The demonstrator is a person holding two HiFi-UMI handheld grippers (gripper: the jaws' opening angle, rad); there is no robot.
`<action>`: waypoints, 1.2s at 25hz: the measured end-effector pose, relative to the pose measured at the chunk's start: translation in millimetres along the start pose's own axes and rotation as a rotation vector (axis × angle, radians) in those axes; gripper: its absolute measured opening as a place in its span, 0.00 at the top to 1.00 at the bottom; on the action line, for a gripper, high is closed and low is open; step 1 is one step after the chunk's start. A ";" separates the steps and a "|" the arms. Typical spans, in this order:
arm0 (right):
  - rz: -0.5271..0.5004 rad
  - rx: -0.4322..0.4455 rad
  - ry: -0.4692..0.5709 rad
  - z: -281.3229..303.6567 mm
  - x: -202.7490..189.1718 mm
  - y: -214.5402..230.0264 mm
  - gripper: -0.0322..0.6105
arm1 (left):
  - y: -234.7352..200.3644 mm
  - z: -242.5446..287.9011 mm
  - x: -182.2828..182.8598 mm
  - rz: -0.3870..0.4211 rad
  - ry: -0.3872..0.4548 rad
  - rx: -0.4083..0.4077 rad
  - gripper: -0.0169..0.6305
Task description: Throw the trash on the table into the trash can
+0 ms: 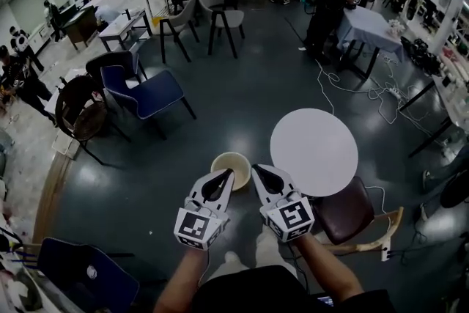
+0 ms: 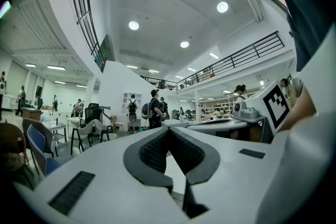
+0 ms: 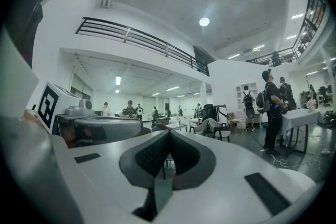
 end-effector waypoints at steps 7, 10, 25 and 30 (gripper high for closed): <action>-0.015 -0.023 -0.006 1.0 4.3 -45.9 0.92 | -11.2 -43.9 7.0 0.000 0.018 -0.003 0.95; -0.015 -0.025 -0.001 2.3 4.3 -66.4 0.92 | -16.7 -64.6 6.2 -0.004 0.020 -0.002 0.95; -0.078 -0.040 -0.008 -13.4 23.6 -84.8 0.92 | -10.6 -84.5 21.3 0.005 0.039 -0.031 0.95; -0.085 -0.048 -0.008 -24.1 31.9 -76.2 0.92 | -1.0 -79.7 28.2 -0.007 0.047 -0.023 0.95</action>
Point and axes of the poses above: the fingertips, and each gripper's own axes: z forward along the fingers, y to its right, x out of its top, the point moved 8 cm from there along -z, backward along the fingers, and after that the axes turned 10 degrees about x, right-handed, at the moved point
